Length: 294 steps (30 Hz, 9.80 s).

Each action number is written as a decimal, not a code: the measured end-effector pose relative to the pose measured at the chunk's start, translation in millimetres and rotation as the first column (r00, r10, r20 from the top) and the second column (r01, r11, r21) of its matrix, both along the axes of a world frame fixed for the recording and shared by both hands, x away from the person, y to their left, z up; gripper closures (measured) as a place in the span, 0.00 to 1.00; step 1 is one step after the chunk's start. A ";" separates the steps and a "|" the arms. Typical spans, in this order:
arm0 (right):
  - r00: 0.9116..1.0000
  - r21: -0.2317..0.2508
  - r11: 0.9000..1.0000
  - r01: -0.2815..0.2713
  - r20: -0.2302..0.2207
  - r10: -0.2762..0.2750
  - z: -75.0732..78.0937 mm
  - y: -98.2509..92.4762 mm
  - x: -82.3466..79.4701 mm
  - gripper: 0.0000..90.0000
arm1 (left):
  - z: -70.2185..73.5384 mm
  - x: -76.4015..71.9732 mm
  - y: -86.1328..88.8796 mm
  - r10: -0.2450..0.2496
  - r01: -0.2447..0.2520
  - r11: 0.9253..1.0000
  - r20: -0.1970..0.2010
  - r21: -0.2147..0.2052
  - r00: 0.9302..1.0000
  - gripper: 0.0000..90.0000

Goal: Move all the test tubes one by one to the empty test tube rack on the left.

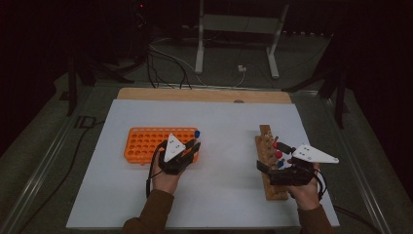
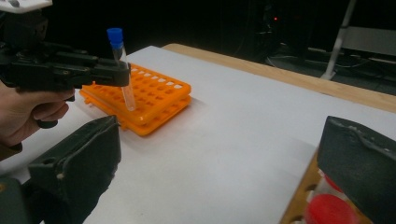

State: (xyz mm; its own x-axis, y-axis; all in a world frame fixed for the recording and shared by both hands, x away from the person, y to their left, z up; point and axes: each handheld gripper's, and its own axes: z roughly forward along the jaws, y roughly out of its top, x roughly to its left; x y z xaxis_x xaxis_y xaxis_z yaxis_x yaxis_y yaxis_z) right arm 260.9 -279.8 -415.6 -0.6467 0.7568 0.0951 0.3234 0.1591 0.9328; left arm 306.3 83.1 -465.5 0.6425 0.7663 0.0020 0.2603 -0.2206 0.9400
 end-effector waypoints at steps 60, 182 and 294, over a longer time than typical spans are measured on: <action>0.993 -0.084 0.994 0.074 -0.082 -0.081 -28.6 -48.4 -14.6 0.31 | -10.1 -7.5 25.0 0.016 -0.029 0.997 -0.178 -0.073 0.984 0.25; 0.977 -0.070 0.979 -0.189 -0.115 0.181 -3.7 72.5 19.6 0.86 | 9.8 -38.6 -90.0 -0.224 0.224 0.971 -0.007 0.089 0.975 0.86; 0.996 0.017 0.995 0.094 0.004 -0.094 4.1 -21.8 -5.7 0.00 | -36.1 1.2 20.9 0.108 -0.093 0.987 -0.113 0.133 0.988 0.85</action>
State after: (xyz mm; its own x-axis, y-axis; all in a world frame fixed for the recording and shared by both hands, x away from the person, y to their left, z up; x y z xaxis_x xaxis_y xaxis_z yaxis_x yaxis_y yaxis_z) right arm 255.2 -301.5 -411.5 -0.5733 0.8126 0.1051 0.3316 0.1128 0.9366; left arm 307.5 104.0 -501.6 0.5636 0.8255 0.0311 0.3961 -0.3031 0.8667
